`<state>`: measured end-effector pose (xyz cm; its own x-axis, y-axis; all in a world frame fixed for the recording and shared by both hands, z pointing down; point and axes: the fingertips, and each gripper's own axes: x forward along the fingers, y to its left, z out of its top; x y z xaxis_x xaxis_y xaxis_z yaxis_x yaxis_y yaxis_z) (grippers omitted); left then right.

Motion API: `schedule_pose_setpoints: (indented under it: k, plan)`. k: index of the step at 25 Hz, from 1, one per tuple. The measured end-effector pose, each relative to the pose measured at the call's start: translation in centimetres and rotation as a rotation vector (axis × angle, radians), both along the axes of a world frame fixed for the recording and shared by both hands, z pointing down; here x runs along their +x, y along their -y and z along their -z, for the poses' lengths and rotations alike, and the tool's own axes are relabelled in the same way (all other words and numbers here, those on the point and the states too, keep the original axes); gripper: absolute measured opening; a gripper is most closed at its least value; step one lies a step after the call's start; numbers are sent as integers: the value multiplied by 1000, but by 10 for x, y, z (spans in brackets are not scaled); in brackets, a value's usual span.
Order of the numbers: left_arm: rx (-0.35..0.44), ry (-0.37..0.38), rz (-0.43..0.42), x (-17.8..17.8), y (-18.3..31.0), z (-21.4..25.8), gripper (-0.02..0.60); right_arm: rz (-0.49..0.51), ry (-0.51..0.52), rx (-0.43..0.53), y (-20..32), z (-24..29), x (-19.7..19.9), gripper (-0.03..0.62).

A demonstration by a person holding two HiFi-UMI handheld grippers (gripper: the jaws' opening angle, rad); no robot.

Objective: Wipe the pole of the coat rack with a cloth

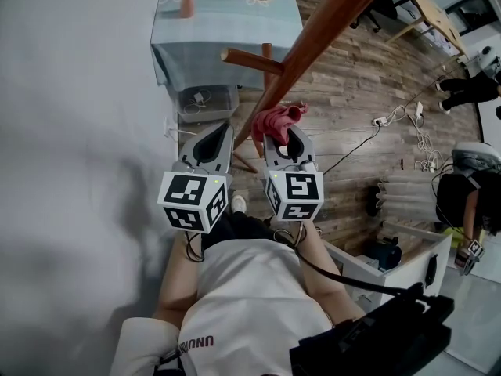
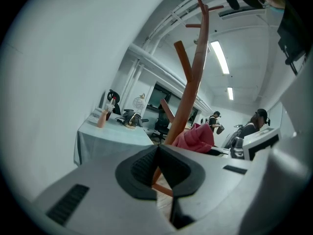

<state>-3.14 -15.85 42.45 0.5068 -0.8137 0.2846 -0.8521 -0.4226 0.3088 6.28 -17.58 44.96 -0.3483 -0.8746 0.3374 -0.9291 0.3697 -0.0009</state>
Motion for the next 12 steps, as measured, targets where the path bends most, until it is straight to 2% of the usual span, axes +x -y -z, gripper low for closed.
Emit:
schedule_pose_setpoints:
  k: [12]
  plan:
    - [-3, 4, 2, 2, -1, -5, 14, 13, -21, -42, -6, -10, 4, 110]
